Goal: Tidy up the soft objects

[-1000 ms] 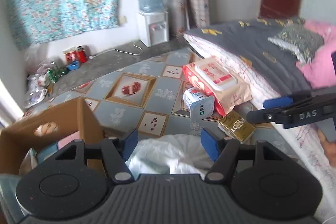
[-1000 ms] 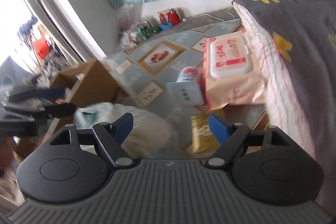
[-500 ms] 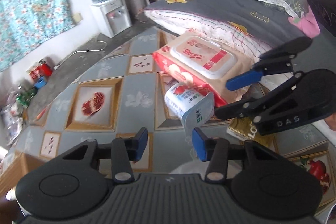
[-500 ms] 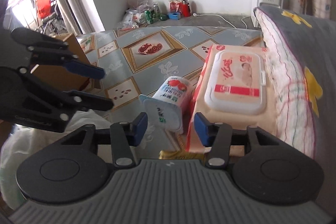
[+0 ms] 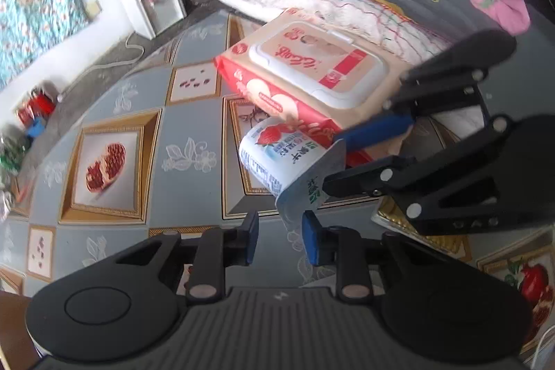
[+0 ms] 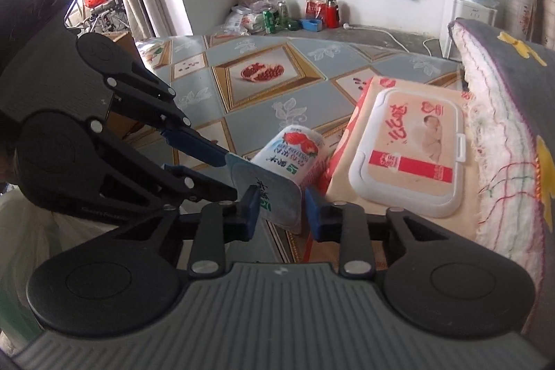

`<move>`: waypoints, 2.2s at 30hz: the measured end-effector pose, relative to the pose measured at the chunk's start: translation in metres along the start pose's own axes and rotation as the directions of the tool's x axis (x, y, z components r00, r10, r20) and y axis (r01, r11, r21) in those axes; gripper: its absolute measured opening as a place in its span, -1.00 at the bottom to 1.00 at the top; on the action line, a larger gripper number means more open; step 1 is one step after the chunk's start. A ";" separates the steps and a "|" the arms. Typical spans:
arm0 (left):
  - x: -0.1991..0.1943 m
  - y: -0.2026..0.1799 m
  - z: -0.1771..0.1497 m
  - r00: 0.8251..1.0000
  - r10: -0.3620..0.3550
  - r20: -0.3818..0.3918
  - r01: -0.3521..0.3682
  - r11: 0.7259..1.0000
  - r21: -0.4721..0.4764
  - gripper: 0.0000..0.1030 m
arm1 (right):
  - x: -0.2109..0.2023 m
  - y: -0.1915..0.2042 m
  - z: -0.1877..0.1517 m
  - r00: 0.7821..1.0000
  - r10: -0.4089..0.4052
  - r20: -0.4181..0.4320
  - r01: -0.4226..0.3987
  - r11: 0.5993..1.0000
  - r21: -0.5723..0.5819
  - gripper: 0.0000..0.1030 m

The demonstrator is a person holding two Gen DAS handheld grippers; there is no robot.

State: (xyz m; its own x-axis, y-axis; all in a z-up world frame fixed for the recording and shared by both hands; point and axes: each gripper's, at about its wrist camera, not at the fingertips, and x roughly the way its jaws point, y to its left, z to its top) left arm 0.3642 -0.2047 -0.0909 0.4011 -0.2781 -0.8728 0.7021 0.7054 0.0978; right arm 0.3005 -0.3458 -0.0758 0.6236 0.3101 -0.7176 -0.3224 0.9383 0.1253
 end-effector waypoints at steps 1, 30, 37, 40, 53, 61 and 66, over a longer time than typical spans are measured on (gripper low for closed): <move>0.001 0.002 0.001 1.000 -0.002 -0.007 0.002 1.000 -0.011 -0.52 | 0.001 -0.001 -0.001 1.000 -0.001 0.000 0.001 1.000 0.004 -0.71; -0.008 0.046 0.022 0.988 -0.137 0.076 0.155 0.909 -0.388 -0.31 | 0.001 -0.063 0.015 0.978 0.191 0.088 -0.210 0.849 0.486 -0.80; -0.010 0.048 0.025 0.989 -0.139 0.050 0.147 0.874 -0.464 -0.40 | -0.001 -0.067 0.008 0.975 0.206 0.087 -0.219 0.800 0.559 -0.79; -0.018 0.047 0.026 0.990 -0.128 0.057 0.139 0.866 -0.479 -0.41 | -0.008 -0.061 0.007 0.973 0.214 0.090 -0.226 0.788 0.573 -0.79; -0.151 0.026 0.002 0.984 -0.018 0.177 0.101 0.874 -0.475 -0.43 | -0.106 0.020 0.056 0.955 0.241 0.173 -0.295 0.827 0.479 -0.79; -0.280 0.031 -0.080 0.955 0.179 0.235 -0.015 0.823 -0.568 -0.43 | -0.135 0.138 0.098 0.888 0.422 0.183 -0.460 0.814 0.355 -0.78; -0.328 0.039 -0.148 0.938 0.281 0.202 -0.083 0.750 -0.656 -0.43 | -0.117 0.217 0.105 0.843 0.530 0.087 -0.526 0.781 0.337 -0.74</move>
State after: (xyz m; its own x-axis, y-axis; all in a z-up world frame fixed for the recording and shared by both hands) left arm 0.1726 0.0105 0.1278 0.6925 -0.1948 -0.6946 0.1072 0.9799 -0.1680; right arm 0.2321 -0.1624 0.1071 0.4168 0.7723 -0.4794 -0.3395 0.6215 0.7060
